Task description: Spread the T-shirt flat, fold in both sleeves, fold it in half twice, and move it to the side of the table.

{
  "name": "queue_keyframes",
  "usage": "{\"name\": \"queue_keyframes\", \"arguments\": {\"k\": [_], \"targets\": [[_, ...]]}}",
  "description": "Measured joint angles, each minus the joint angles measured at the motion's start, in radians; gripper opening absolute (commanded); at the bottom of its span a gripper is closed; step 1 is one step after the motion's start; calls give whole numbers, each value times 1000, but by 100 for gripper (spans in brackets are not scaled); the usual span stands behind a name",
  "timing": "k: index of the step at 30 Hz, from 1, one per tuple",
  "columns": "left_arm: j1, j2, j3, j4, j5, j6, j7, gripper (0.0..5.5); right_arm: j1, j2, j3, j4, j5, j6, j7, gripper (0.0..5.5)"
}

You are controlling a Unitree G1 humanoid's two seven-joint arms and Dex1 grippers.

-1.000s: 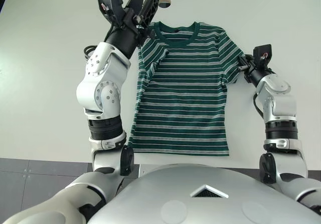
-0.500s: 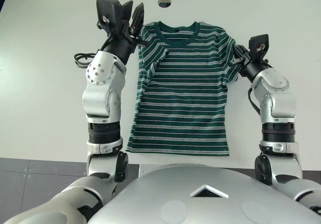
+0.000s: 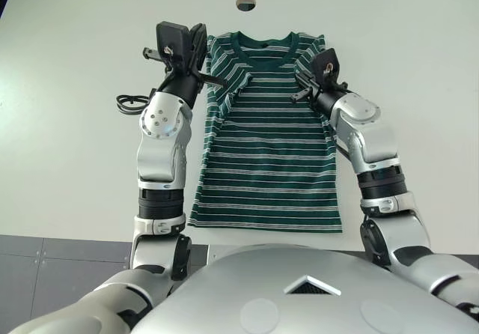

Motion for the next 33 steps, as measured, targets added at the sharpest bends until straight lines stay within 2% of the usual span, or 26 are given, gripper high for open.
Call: {"name": "queue_keyframes", "arguments": {"k": [5,11,15,16,20,23,27,29,31,33], "targets": [[5,-3,-4,8,8,-10,0,10,-15,30,8,84,-7,-48,-6,122],[7,-7,-4,19,15,-22,0,10,-3,36,7,13,1,-84,22,219],[19,35,-16,38,70,-119,-10,10,71,4,-23,-211,43,-91,58,226],[29,54,-23,39,83,-146,-24,31,91,-11,-35,-257,48,-99,68,230],[128,219,-49,33,115,-302,-198,88,228,-195,-104,-499,97,-167,212,299],[198,347,-43,15,62,-429,-386,131,339,-351,-153,-566,85,-353,348,350],[293,553,-11,44,13,-604,-636,192,537,-614,-161,-473,-101,-776,491,420],[345,701,10,94,16,-706,-760,224,655,-758,-160,-411,-213,-936,538,458],[381,772,8,104,37,-780,-829,259,712,-817,-160,-408,-271,-1025,549,496],[418,840,7,113,83,-839,-865,259,740,-866,-162,-423,-318,-1103,542,496]]}}
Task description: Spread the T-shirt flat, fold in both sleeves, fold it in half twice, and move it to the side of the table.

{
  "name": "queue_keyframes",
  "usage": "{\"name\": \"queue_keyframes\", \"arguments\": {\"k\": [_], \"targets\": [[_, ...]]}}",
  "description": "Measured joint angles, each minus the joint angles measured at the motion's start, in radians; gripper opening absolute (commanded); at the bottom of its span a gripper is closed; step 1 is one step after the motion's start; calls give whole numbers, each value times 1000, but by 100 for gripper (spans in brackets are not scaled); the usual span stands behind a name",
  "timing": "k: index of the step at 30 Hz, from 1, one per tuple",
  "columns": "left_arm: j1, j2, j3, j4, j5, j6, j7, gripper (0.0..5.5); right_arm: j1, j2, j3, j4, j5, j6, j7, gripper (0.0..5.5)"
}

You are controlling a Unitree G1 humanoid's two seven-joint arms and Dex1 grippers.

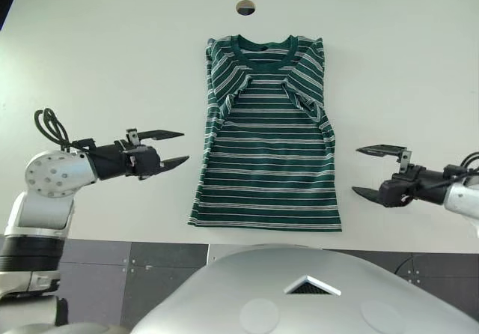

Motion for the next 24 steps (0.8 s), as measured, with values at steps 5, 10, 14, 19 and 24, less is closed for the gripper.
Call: {"name": "queue_keyframes", "arguments": {"k": [5,10,14,19,24], "targets": [[65,94,-2,16,73,-81,-32,259,20,-60,2,-62,-118,-121,-31,496],[91,81,-52,-20,144,-140,5,262,25,-58,47,-123,-179,-150,-60,411],[108,62,-67,-40,188,-180,76,262,19,-58,82,-139,-194,-142,-59,334],[128,39,-104,-80,197,-189,123,262,14,-59,110,-139,-206,-140,-59,256],[147,39,-117,-123,221,-188,153,262,4,-62,133,-133,-217,-141,-57,178]]}}
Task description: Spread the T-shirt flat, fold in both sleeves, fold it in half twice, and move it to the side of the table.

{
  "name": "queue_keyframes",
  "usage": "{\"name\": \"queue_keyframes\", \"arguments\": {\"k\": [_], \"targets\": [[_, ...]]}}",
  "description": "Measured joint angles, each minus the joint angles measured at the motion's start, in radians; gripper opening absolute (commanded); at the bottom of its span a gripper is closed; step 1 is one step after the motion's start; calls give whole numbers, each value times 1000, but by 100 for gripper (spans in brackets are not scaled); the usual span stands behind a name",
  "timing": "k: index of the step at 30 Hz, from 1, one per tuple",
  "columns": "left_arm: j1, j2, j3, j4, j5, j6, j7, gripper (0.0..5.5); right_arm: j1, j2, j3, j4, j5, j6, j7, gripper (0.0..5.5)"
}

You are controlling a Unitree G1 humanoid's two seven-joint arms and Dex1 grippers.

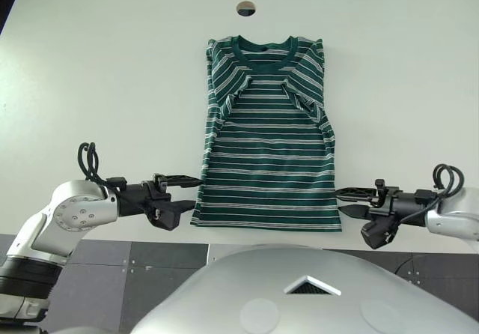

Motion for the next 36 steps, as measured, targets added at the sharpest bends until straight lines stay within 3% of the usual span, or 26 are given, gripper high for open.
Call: {"name": "queue_keyframes", "arguments": {"k": [5,10,12,18,29,32,36], "targets": [[3,0,-1,-33,27,3,22,330,-13,-1,28,4,-11,0,1,95],[-43,-6,-29,-33,69,-6,46,333,-27,-1,43,6,-17,0,3,16],[-70,-6,-61,-40,71,7,33,333,-44,-1,63,6,-17,0,13,12],[-119,3,-121,-44,70,36,2,224,-58,-2,91,0,-18,0,25,10],[-127,27,-160,-49,67,68,-5,51,-68,1,91,6,-17,18,-27,179],[-129,27,-165,-48,68,73,-5,10,-76,0,94,14,-18,1,-34,142],[-137,27,-168,-40,68,74,-5,10,-82,0,106,24,-36,-11,-41,81]]}}
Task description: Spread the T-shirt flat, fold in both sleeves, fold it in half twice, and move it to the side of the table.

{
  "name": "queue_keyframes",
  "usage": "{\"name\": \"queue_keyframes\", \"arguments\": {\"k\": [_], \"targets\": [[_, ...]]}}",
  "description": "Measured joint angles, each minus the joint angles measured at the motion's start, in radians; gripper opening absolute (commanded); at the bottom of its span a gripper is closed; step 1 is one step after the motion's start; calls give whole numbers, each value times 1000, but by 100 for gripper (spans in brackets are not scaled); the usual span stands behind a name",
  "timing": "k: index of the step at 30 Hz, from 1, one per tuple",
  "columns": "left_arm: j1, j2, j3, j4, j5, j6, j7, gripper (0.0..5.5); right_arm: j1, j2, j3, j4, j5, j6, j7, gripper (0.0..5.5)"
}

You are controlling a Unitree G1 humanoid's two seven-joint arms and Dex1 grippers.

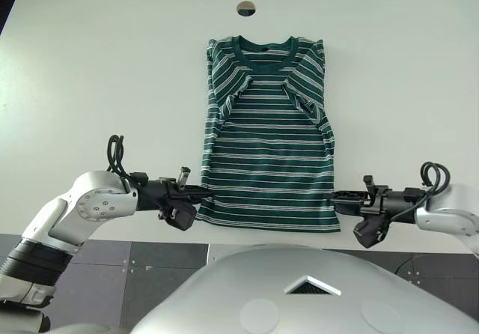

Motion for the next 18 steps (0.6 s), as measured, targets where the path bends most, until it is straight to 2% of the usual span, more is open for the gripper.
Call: {"name": "queue_keyframes", "arguments": {"k": [4,12,18], "targets": [[-2,0,-2,-1,0,2,0,10,-7,-1,11,6,-19,-13,-1,13],[1,-1,-7,-13,-17,32,0,10,-13,-7,26,8,0,-10,13,13],[55,35,-13,-28,-240,130,-124,10,79,-87,-3,-51,375,208,144,13]]}}
